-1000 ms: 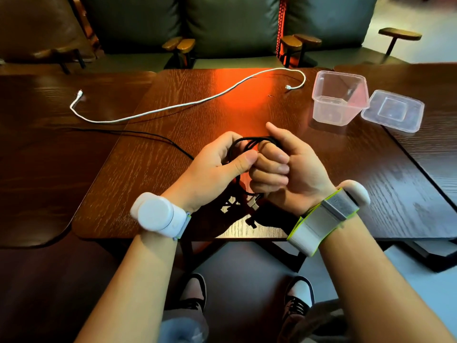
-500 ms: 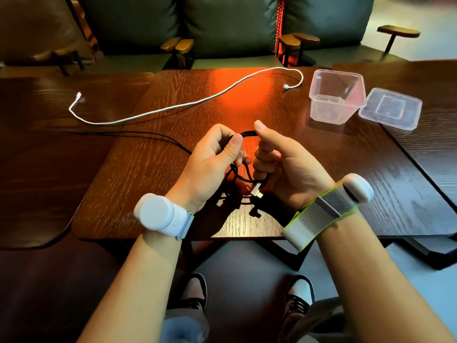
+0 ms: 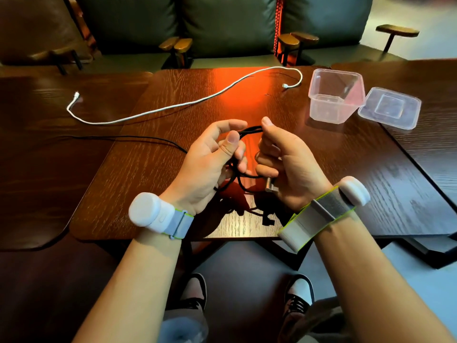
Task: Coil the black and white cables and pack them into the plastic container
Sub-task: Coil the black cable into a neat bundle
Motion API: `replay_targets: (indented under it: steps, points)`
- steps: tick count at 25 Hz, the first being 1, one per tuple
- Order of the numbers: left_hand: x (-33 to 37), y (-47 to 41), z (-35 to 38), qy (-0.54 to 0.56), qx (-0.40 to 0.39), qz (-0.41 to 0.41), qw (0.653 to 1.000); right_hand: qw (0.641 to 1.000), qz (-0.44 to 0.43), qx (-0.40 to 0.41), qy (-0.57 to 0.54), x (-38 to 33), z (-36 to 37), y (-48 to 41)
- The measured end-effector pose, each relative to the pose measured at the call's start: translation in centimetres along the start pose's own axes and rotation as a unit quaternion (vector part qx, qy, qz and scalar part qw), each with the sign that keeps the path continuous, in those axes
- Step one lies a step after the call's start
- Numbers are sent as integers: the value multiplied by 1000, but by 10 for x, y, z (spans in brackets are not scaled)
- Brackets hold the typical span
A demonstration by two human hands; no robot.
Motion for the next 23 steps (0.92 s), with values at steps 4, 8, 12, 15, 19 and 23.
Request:
replay_targets:
  steps: [4,8,12,15,19,23]
  points:
    - [7,1,-6,43,6,-7,999,996,56,-65,-12,9,14,6]
    - [7,5,-6,-23,22,6,999,984,119,-131,-3,17,19,12]
    - [10,7,2,-94,0,30,995,968,156,-198,13,20,22,20]
    - [17,8,9,-150,-7,92,984,951,206,-229,39,24,21,24]
    - [31,10,7,-263,34,164,950,920,253,-299,-11,28,35,35]
    - [28,9,5,-287,38,155,945,906,284,-294,-110,31,40,38]
Point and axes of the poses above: each hand's wrist, its own y-axis away from the middle knuckle, its own z-axis out of the palm, x = y × z, the point moved 9 cm from there along -y, towards the middle knuckle, and after that the axes turned 3 degrees about x, right-handed, at the moved point
